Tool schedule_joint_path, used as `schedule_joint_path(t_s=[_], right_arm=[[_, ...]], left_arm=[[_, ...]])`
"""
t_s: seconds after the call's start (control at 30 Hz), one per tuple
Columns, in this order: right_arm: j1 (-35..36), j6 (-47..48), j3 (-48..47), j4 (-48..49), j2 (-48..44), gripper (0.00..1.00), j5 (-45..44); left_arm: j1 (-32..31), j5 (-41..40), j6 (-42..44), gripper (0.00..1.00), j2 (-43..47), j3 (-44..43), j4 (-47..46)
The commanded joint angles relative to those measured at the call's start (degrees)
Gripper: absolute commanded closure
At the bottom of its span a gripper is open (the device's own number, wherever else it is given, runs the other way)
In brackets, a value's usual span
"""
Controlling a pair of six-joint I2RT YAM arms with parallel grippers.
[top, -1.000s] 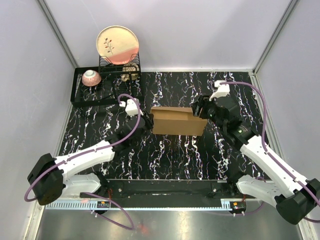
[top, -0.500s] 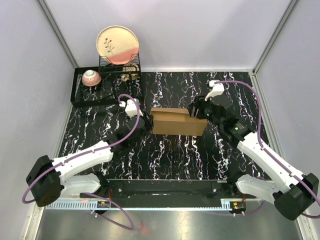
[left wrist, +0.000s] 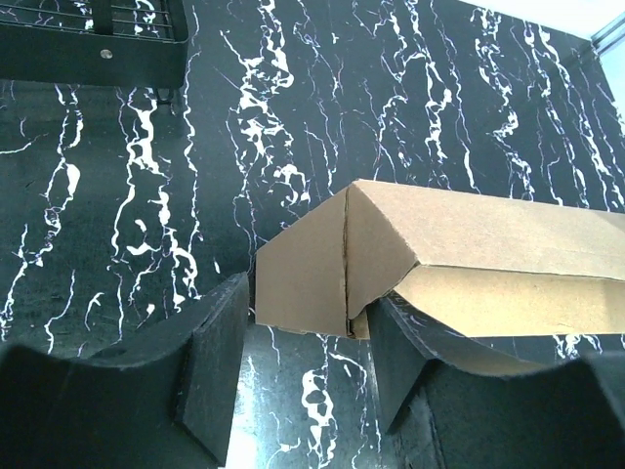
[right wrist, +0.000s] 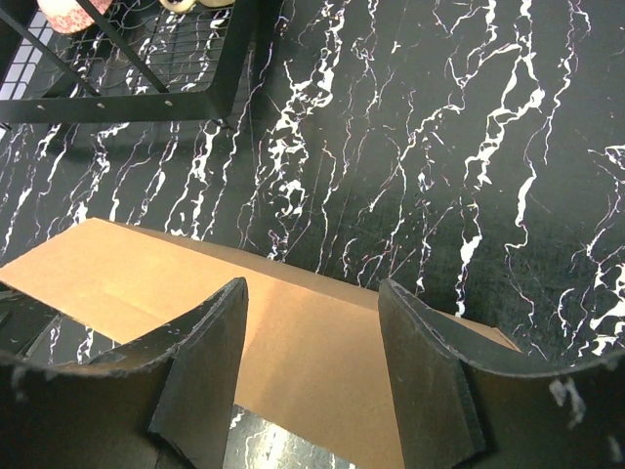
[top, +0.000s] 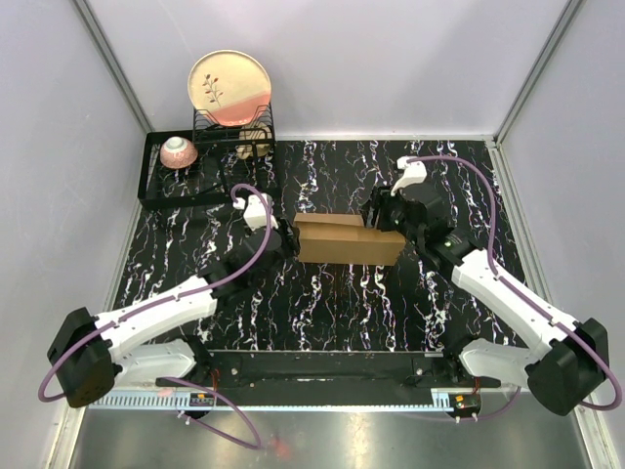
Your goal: Fold the paper box
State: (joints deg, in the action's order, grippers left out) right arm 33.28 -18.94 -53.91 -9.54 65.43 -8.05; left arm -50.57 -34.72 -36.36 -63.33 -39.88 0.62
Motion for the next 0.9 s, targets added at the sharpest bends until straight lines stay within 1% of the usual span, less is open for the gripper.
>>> schedule_joint_path(t_s=[0.0, 0.23, 0.47, 0.87], right_arm=[[0.1, 1.1, 0.1, 3.7, 1.0, 0.37, -1.6], [0.2, 1.5, -0.2, 5.1, 3.0, 0.37, -2.7], [0.1, 2.9, -4.1, 4.1, 4.2, 0.36, -3.4], [0.2, 4.2, -7.1, 3.3, 4.4, 0.34, -5.7]], left_arm=[[-0.2, 2.0, 3.8, 0.46, -0.8, 0.5, 12.0], [-0.1, 1.1, 4.7, 0.44, -3.1, -0.6, 11.5], [0.2, 1.3, 5.2, 0.43, -5.9, -2.9, 10.9], [0.4, 1.2, 7.1, 0.39, -4.2, -5.7, 10.6]])
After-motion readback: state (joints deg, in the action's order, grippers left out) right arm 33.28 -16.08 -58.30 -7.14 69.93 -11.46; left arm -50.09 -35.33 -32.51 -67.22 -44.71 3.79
